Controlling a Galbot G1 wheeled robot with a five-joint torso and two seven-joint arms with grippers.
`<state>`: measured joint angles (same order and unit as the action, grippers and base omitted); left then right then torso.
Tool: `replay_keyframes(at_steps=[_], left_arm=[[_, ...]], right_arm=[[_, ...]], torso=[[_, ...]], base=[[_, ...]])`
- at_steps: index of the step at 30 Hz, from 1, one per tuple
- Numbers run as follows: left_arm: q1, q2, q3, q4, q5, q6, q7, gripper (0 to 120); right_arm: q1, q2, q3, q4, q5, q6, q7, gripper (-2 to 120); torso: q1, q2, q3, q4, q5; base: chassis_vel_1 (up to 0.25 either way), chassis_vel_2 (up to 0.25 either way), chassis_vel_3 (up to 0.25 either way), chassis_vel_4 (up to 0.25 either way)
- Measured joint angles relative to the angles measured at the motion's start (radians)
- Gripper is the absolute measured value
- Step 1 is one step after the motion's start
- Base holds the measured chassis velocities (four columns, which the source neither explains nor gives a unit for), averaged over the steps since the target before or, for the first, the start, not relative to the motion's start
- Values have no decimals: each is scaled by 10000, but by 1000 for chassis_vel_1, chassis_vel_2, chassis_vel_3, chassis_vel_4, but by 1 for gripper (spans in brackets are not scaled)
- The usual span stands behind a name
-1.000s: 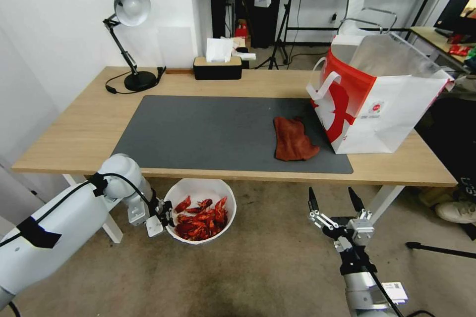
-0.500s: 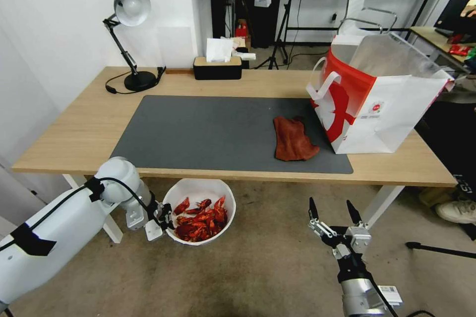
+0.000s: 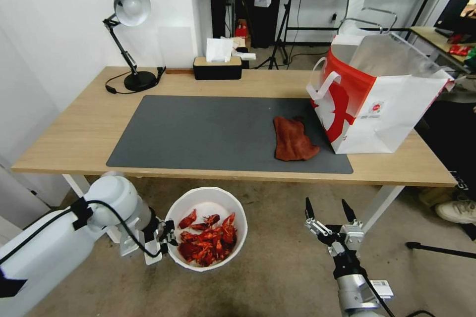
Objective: Sweep shrimp from table into container with towel, then put container into takeout bag.
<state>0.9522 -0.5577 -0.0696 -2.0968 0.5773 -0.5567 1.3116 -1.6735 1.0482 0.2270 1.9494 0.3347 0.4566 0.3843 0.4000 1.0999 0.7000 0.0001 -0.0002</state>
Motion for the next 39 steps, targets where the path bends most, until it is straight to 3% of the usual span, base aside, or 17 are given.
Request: replay_keyframes(at_steps=[1, 3, 6, 10, 17, 20, 22, 26, 28, 29, 31, 32, 34, 35, 37, 38, 39], left_arm=[[0, 0, 0, 0, 0, 0, 0, 0], [215, 697, -222, -1022, -538, 569, 23, 0], [264, 1034, -401, -1727, -908, 889, 64, 0], [-298, 1427, -572, -2370, -1804, 1443, -110, 0], [-1411, 1894, -627, -2394, -3758, 2091, -829, 0], [-1712, 1927, -537, -2277, -4026, 2179, -875, 0], [-2715, 1841, -160, -1702, -4657, 2344, -1031, 0], [-3489, 1621, 160, -1123, -4966, 2502, -1130, 0], [-4441, 1237, 845, -411, -5078, 2554, -1168, 0], [-4441, 1237, 845, -411, -5078, 2554, -1168, 0], [-5656, 673, 1773, 482, -5144, 2562, -1181, 0], [-5656, 673, 1773, 482, -5144, 2562, -1181, 0], [-6968, 52, 2719, 1390, -5165, 2526, -1230, 0], [-6968, 52, 2719, 1390, -5165, 2526, -1230, 0], [-8191, -426, 3721, 2250, -5173, 2385, -1262, 0], [-8191, -426, 3721, 2250, -5173, 2385, -1262, 0], [-8711, -640, 4206, 2721, -5168, 2309, -1293, 0]], right_arm=[[0, 0, 0, 0, 0, 0, 0, 100], [87, -7, -65, -96, 0, 20, -11, 100], [149, -10, -134, -156, 0, 26, -22, 100], [213, -30, -163, -200, -3, 27, -24, 100], [226, 10, -82, -249, -6, 33, -23, 100], [201, 11, -68, -246, -10, 33, -22, 100], [168, 15, -11, -228, -26, 34, -22, 100], [214, 35, -8, -242, -28, 26, -23, 100], [230, 103, -23, -269, -48, 10, -24, 100], [230, 103, -23, -269, -48, 10, -24, 100], [169, 193, 7, -278, -101, 0, -39, 100], [169, 193, 7, -278, -101, 0, -39, 100], [62, 295, 98, -281, -219, -3, -61, 100], [62, 295, 98, -281, -219, -3, -61, 100], [-40, 389, 158, -281, -327, 3, -87, 100], [-40, 389, 158, -281, -327, 3, -87, 100], [-95, 441, 179, -280, -403, 16, -110, 100]], torso=[[0, 0, 0, 0, 0], [0, 0, 0, 0, 6], [0, 1, 0, 2, 0], [-1, 0, 0, -1, 0], [1, 0, 0, 0, 2], [1, 0, 0, -1, 0], [1, 0, 0, 0, 1], [1, 0, 0, -2, 1], [1, 0, 0, 2, 0], [1, 0, 0, 2, 0], [1, 0, 1, 0, 0], [1, 0, 1, 0, 0], [2, 0, 1, -4, 0], [2, 0, 1, -4, 0], [2, 0, 1, -4, 6], [2, 0, 1, -4, 6], [1, 0, 2, -2, 2]], base=[[0, 0, 0, 0], [0, 0, 0, 0], [0, 0, 0, 0], [0, 0, 0, 0], [0, 0, 0, 0], [0, 0, 0, 0], [0, 0, 0, 0], [0, 0, 0, 0], [0, 0, 0, 0], [0, 0, 0, 0], [0, 0, 0, 0], [0, 0, 0, 0], [0, 0, 0, 0], [0, 0, 0, 0], [0, 0, 0, 0], [0, 0, 0, 0], [0, 0, 0, 0]])
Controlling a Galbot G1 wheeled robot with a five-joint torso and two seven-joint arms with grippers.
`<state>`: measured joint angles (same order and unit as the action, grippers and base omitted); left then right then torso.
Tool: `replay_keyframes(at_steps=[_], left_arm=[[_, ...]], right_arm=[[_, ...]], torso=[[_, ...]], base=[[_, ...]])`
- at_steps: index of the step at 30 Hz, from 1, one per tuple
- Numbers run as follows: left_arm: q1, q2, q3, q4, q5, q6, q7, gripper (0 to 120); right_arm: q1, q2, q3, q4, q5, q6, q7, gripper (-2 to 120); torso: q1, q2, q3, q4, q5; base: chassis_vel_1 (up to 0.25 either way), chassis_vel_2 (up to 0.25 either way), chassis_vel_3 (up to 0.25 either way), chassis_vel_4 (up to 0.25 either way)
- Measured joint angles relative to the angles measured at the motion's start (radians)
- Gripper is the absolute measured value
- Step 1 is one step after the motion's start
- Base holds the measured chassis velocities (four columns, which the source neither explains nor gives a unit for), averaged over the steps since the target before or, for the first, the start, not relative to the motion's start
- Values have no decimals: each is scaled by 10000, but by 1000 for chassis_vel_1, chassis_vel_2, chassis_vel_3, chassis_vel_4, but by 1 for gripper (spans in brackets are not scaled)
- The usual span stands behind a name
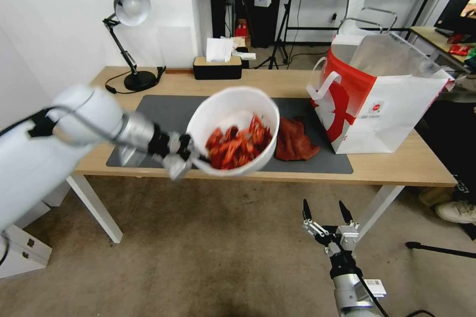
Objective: Sweep shrimp from table into container with towel, then put container into takeout bag.
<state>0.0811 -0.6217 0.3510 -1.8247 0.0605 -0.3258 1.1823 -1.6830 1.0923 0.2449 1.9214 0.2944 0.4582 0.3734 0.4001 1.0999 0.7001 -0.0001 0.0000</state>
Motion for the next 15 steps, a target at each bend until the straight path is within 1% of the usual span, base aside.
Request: replay_keyframes(at_steps=[1, 2, 3, 4, 5, 6, 7, 8, 9, 11, 12, 13, 14, 15], left_arm=[[-352, -175, 319, 390, 12, -47, -16, 0], [-844, -513, 726, 1043, 52, -112, -32, 0], [-844, -513, 726, 1043, 52, -112, -32, 0], [-1120, -792, 922, 1510, 73, -165, -44, 0], [-1120, -792, 922, 1510, 73, -165, -44, 0], [-1416, -1186, 1088, 2097, 155, -228, -63, 0], [-1765, -1838, 1252, 2827, 256, -377, -130, 0], [-1972, -2295, 1334, 3261, 282, -489, -213, 0], [-1972, -2295, 1334, 3261, 282, -489, -213, 0], [-2417, -3326, 1437, 4296, 336, -713, -446, 0], [-2582, -3703, 1447, 4712, 356, -767, -496, 0], [-2582, -3703, 1447, 4712, 356, -767, -496, 0], [-2826, -4168, 1449, 5307, 449, -828, -541, 0], [-3014, -4478, 1449, 5753, 592, -895, -550, 0]], right_arm=[[-42, 42, 19, 0, -56, 9, -15, 100], [-96, 118, 41, 2, -139, 20, -38, 100], [-96, 118, 41, 2, -139, 20, -38, 100], [-129, 176, 58, 2, -197, 33, -51, 100], [-129, 176, 58, 2, -197, 33, -51, 100], [-160, 231, 73, 2, -257, 49, -66, 100], [-212, 300, 89, -2, -333, 67, -86, 100], [-248, 337, 100, -7, -371, 84, -101, 100], [-248, 337, 100, -7, -371, 84, -101, 100], [-350, 401, 142, -41, -441, 139, -161, 100], [-394, 427, 175, -61, -472, 180, -200, 100], [-394, 427, 175, -61, -472, 180, -200, 100], [-446, 456, 209, -81, -499, 224, -243, 100], [-487, 480, 226, -95, -517, 257, -283, 100]], torso=[[1, 0, 0, 1, 0], [1, 0, 0, 2, 1], [1, 0, 0, 2, 1], [1, 0, 0, 4, 1], [1, 0, 0, 4, 1], [0, -1, 0, 5, 1], [1, -1, 0, 8, 0], [1, -1, 0, 5, 0], [1, -1, 0, 5, 0], [2, -1, 1, -8, 5], [2, -1, 1, -9, 5], [2, -1, 1, -9, 5], [2, 0, 0, -10, 6], [2, 0, 0, -5, 6]], base=[[0, 0, 0, 0], [0, 0, 0, 0], [0, 0, 0, 0], [0, 0, 0, 0], [0, 0, 0, 0], [0, 0, 0, 0], [0, 0, 0, 0], [0, 0, 0, 0], [0, 0, 0, 0], [0, 0, 0, 0], [0, 0, 0, 0], [0, 0, 0, 0], [0, 0, 0, 0], [0, 0, 0, 0]])
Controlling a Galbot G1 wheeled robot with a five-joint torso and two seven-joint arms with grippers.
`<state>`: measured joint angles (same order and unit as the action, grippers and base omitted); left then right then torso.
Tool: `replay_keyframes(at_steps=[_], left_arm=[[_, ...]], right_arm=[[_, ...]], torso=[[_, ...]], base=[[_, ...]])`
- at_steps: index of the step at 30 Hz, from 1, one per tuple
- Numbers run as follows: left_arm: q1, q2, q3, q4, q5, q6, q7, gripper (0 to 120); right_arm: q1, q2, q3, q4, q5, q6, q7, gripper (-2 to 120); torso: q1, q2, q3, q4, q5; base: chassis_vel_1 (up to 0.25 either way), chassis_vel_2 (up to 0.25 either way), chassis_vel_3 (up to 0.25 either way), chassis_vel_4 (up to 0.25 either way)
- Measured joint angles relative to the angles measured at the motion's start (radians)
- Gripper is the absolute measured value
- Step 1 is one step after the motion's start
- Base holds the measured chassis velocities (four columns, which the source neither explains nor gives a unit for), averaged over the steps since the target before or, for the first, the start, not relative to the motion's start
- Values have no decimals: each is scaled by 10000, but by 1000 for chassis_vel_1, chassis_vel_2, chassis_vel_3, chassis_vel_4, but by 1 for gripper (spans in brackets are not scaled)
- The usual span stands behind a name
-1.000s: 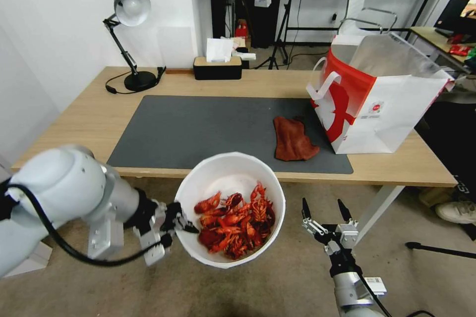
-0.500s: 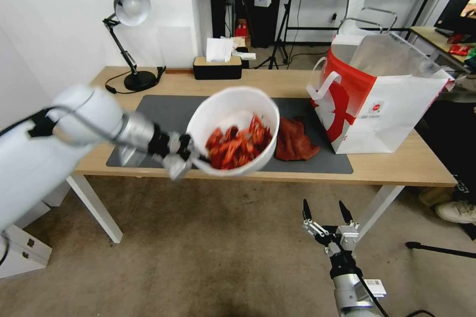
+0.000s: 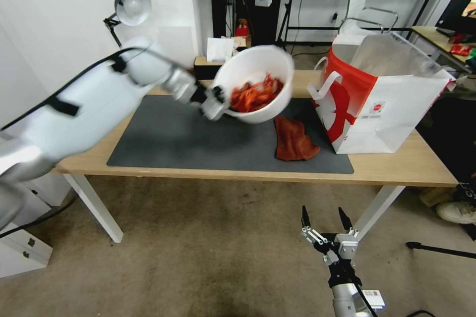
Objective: Sweep shrimp from table into container with towel, then put container into takeout bag.
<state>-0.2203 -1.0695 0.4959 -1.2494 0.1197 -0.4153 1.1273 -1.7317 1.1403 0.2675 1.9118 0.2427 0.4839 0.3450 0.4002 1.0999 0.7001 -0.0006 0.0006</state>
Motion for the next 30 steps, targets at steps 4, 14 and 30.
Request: replay_keyframes(at_steps=[4, 14, 30], left_arm=[[-364, -496, 78, 730, 121, -102, -11, 0], [-1532, -2613, 199, 2680, 424, -360, -840, 0], [-2512, -5362, -556, 6161, 1139, -1197, -1495, 0]], right_arm=[[-43, 23, 12, -27, -27, 38, -48, 100], [31, -12, -87, -222, -27, 80, -68, 100], [-158, -107, 83, -266, 22, 250, -153, 100]], torso=[[0, 0, 0, 9, -6], [-2, 1, -1, -1, -1], [-2, 1, -1, 5, -3]], base=[[0, 0, 0, 0], [0, 0, 0, 0], [0, 0, 0, 0]])
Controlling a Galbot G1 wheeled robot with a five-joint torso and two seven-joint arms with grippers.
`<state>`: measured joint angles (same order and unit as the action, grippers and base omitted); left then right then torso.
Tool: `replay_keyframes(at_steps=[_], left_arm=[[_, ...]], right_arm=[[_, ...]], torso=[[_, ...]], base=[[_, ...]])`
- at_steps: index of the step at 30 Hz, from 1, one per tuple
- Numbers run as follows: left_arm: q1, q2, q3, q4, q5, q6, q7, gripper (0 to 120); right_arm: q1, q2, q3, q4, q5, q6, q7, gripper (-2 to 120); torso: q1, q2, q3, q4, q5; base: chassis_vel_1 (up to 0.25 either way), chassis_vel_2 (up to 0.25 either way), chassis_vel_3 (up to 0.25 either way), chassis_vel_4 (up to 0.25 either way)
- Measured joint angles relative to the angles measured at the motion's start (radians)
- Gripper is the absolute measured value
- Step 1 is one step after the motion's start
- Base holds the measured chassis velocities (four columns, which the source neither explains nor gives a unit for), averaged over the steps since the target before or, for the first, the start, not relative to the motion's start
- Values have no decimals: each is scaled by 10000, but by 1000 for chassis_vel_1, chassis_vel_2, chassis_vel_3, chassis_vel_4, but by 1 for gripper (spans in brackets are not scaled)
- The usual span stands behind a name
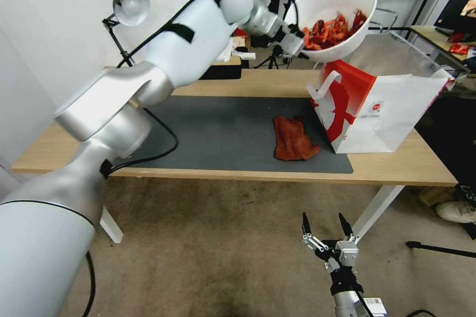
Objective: Sweep shrimp from table into container with towel, then put container into takeout bag.
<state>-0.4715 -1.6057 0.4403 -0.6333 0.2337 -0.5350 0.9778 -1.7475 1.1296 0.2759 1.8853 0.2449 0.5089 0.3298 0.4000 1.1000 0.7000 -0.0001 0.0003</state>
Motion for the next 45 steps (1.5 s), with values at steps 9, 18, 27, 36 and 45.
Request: replay_keyframes(at_steps=[9, 18, 27, 36, 45], left_arm=[[-72, -97, 1044, -641, -705, 501, -312, 0], [108, -60, 2059, -1207, -896, 733, -227, 0], [35, -39, 2346, -1429, -847, 741, -758, 12], [-19, -25, 2579, -1500, -803, 734, -941, 45], [-90, -15, 2566, -1452, -1054, 735, -1020, 76]], right_arm=[[-72, -138, 196, -50, 218, 133, -170, 100], [-39, -166, 149, -50, 233, 139, -234, 100], [-102, -126, 181, -94, 262, 246, -308, 100], [-168, -117, 178, -140, 281, 356, -405, 100], [-164, -202, 142, -87, 383, 366, -448, 100]], torso=[[-1, 0, 0, 2, -2], [0, 0, 0, 1, -2], [0, 0, -1, 1, -3], [0, 0, 0, 0, -2], [0, 0, 0, 1, -3]], base=[[0, 0, 0, 0], [0, 0, 0, 0], [0, 0, 0, 0], [0, 0, 0, 0], [0, 0, 0, 0]])
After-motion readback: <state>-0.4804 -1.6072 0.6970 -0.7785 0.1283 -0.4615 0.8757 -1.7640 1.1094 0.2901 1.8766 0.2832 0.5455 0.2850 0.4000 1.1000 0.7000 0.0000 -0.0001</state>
